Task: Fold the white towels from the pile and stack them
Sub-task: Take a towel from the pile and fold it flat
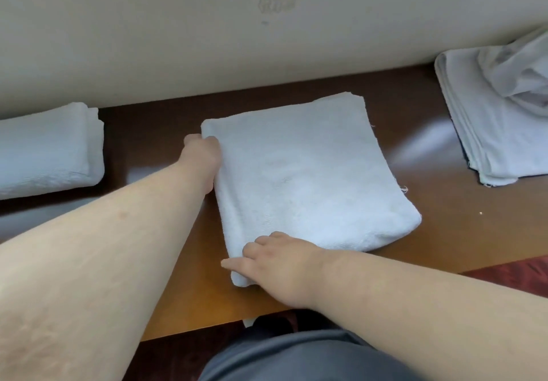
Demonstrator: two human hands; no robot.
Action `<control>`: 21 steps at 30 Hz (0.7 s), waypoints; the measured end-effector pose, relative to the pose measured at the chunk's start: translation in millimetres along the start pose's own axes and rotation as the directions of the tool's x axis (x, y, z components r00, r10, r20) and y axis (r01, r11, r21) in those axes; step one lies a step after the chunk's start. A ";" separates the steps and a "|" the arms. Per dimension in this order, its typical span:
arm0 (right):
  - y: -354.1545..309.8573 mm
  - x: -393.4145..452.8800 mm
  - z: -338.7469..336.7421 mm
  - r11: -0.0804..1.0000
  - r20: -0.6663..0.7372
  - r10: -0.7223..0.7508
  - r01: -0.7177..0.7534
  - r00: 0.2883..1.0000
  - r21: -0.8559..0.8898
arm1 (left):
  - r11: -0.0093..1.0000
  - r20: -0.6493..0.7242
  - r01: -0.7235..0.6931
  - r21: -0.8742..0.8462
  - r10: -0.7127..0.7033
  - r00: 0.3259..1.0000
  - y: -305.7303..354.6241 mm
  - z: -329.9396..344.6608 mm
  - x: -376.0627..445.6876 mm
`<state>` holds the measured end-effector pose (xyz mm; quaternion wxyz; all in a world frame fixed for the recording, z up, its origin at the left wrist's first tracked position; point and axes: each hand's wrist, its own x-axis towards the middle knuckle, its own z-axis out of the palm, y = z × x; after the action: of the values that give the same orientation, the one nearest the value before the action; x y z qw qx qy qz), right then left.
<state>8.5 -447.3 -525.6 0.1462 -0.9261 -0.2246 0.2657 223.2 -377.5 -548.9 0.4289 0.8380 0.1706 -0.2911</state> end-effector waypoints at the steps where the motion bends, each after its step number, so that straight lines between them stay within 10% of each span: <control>1: 1.3 -4.0 -0.9 0.997 -0.033 0.007 -0.005 0.999 0.072 | 1.000 -0.005 -0.017 0.001 0.017 1.000 0.7 0.2 -1.9; 6: 22.6 -43.0 -2.4 0.934 -0.442 0.306 -0.178 0.843 0.309 | 0.965 -0.050 -0.224 0.137 0.232 0.971 7.9 16.8 -21.6; 10: 73.7 -88.1 -0.6 0.668 -0.426 0.744 -0.579 0.514 0.469 | 0.884 -0.146 -0.327 0.335 0.391 0.909 -25.3 24.0 -63.3; 13: 110.1 -130.3 5.6 0.280 -0.219 0.960 -0.635 0.175 0.720 | 0.663 0.043 -0.523 0.536 0.597 0.801 -71.8 24.7 -105.3; 16: 121.3 -152.9 18.5 0.014 0.110 0.978 -0.583 0.177 0.812 | 0.211 0.448 -0.762 0.612 0.702 0.554 -106.2 28.7 -125.8; 21: 116.9 -153.5 46.9 -0.147 0.198 0.969 -0.298 0.148 0.943 | 0.081 0.569 -0.648 0.758 0.403 0.717 -102.1 29.3 -102.8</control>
<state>-94.5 -616.1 -543.9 0.4767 -0.6614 0.5777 0.0393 79.0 -346.6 -560.5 -0.0452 0.8863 -0.3911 -0.2440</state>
